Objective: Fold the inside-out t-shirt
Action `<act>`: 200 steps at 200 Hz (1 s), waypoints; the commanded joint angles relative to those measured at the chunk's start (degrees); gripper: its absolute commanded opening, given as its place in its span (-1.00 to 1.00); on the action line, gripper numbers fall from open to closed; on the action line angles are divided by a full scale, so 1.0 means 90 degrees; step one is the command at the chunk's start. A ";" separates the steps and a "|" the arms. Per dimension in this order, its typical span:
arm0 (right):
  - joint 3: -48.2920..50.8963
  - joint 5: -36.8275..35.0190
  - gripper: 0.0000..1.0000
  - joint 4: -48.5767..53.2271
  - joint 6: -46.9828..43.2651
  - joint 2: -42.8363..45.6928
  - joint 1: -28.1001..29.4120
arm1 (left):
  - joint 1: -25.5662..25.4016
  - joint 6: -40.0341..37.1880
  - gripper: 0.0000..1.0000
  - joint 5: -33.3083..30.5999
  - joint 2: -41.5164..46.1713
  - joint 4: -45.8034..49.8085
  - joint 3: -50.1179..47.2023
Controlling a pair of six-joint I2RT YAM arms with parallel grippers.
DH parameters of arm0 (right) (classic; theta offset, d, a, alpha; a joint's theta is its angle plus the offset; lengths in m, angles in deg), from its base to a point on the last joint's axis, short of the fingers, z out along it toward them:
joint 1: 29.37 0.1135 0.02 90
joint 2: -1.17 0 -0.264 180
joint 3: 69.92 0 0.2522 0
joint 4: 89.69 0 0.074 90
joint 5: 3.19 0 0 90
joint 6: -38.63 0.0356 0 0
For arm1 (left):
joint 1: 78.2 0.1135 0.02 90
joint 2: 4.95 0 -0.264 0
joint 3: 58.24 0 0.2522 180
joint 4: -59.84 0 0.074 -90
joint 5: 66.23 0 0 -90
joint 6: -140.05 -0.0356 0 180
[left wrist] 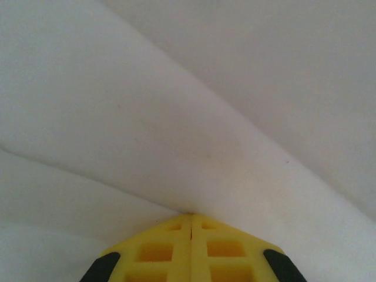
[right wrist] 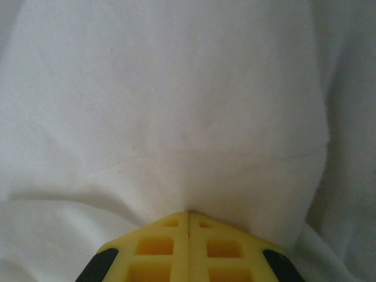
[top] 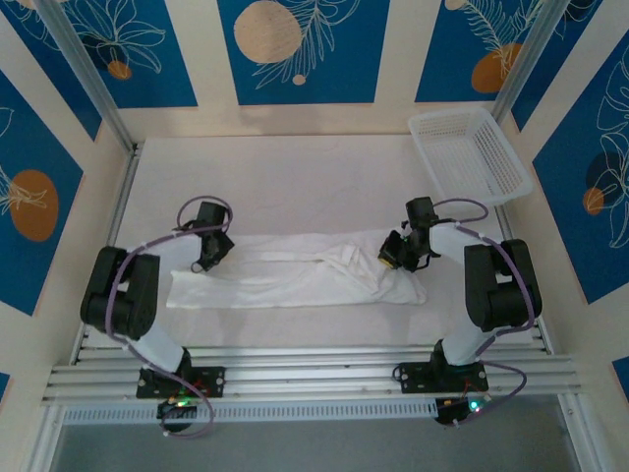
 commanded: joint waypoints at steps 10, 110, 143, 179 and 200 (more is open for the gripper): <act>-0.0205 0.0294 -1.00 0.0573 0.0354 -0.0104 0.0136 | 0.0326 -0.0053 -1.00 0.0332 -0.1294 -0.0266 0.0829; -0.1045 0.0861 -1.00 -0.0715 0.2781 -0.1643 0.4132 | 0.0765 -0.0651 -1.00 0.2364 -0.4892 -0.1558 0.5420; -0.3079 0.1186 -1.00 0.0134 0.1778 -0.2672 0.4768 | 0.0757 -0.0743 -1.00 0.2690 -0.5359 -0.1768 0.6436; -0.3781 0.2558 -1.00 -0.0865 0.1889 -0.3157 0.4859 | 0.0789 -0.1058 -0.62 0.2686 -0.4517 -0.1846 0.6408; -0.3532 0.1910 -1.00 -0.0664 0.1390 -0.2329 0.4965 | 0.0852 -0.1321 -0.32 0.2675 -0.3253 -0.2014 0.5545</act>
